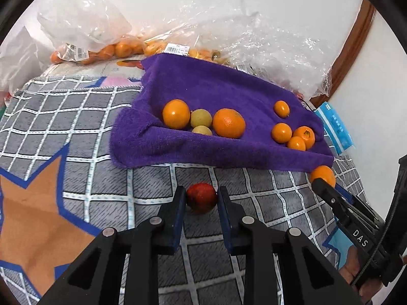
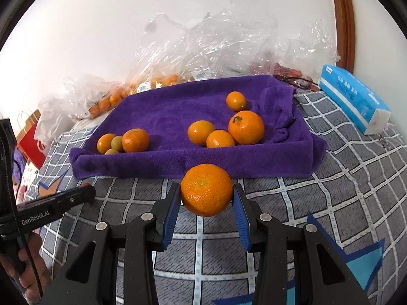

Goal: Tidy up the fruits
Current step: 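Carry the red fruit and the orange over the purple towel with both grippers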

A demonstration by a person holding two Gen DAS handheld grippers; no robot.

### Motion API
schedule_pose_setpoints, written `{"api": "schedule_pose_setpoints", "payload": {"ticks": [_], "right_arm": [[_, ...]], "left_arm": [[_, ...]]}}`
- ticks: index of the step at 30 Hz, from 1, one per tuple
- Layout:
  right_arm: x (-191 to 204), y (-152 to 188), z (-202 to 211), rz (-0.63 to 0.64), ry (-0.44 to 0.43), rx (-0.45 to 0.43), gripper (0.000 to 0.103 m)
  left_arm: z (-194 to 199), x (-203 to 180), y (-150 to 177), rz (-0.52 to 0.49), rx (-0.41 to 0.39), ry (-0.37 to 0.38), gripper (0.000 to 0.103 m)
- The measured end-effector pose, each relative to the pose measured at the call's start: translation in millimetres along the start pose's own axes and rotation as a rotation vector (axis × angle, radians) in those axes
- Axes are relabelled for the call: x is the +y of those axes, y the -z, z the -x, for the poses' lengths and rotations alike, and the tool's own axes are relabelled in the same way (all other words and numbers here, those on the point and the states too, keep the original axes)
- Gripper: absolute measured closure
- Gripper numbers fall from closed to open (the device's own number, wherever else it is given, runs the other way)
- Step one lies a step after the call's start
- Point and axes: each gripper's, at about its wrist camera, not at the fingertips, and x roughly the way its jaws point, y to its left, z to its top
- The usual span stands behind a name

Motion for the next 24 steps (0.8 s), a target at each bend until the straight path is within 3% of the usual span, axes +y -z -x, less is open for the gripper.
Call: {"api": "schedule_pose_setpoints", "payload": {"ticks": [15, 24], "right_arm": [[24, -26, 47, 0.055, 0.053, -0.071, 0.062], [27, -36, 47, 0.053, 0.06, -0.068, 0.062]], "left_arm": [[45, 7, -15, 0.04, -0.082, 0.0, 0.079], [52, 11, -32, 0.05, -0.097, -0.023, 0.079]]}}
